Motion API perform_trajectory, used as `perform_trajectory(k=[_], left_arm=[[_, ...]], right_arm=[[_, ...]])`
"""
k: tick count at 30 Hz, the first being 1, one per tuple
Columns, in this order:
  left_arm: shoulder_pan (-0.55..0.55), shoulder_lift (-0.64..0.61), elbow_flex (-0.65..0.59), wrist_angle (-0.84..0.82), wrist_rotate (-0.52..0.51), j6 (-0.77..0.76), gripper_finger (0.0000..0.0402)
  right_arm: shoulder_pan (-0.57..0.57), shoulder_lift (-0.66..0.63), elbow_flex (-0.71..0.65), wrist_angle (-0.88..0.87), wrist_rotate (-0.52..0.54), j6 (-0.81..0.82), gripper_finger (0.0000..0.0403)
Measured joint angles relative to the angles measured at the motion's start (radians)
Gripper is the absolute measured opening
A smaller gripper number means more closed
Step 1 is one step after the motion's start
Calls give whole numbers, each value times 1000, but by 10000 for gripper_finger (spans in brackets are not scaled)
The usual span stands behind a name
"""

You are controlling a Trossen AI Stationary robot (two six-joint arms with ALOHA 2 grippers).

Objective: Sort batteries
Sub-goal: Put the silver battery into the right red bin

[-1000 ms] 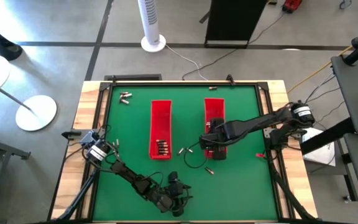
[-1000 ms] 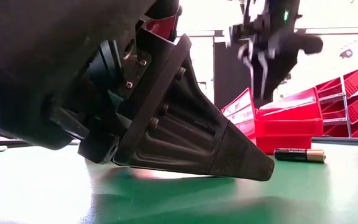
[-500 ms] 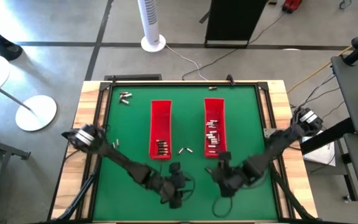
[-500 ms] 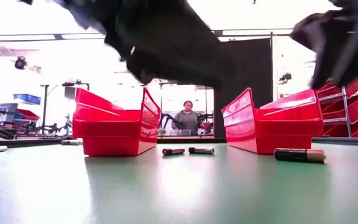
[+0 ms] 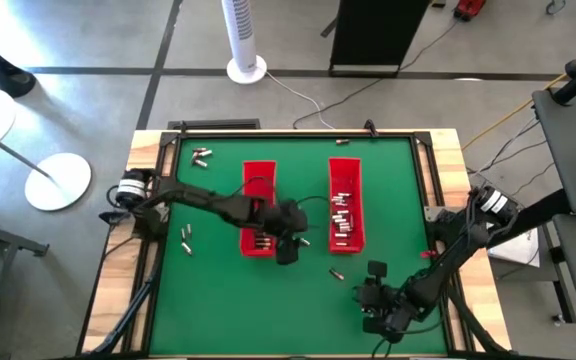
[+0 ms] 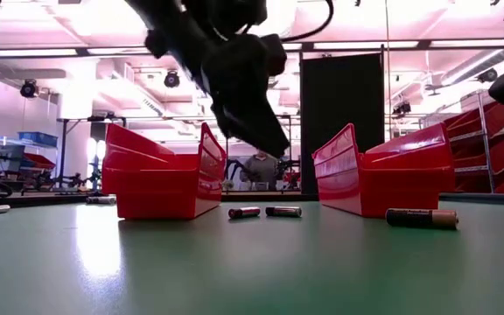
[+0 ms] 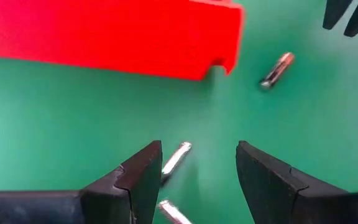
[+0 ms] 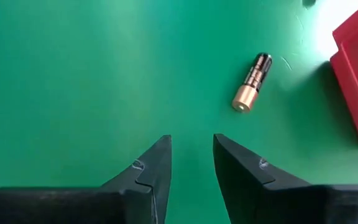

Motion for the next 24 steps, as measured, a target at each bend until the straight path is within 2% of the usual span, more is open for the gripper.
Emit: perform_trajectory(k=[3,8,13,18,24], left_arm=[[33,1,74,-113,6,59,185],[54,36,274,-360,-6,135,185],[64,188,463,-562,0,248,185],[57,350,604,-630,56,354,185],[67,459,741,-784,56,399,185]], right_arm=[[2,13,0,-3,1,-6,108],[-12,13,0,-4,31,-86,108],[-26,12,-2,-8,102,-130,117],[-20,11,-27,-9,100,-98,126],[-9,11,-63,-8,97,-45,130]])
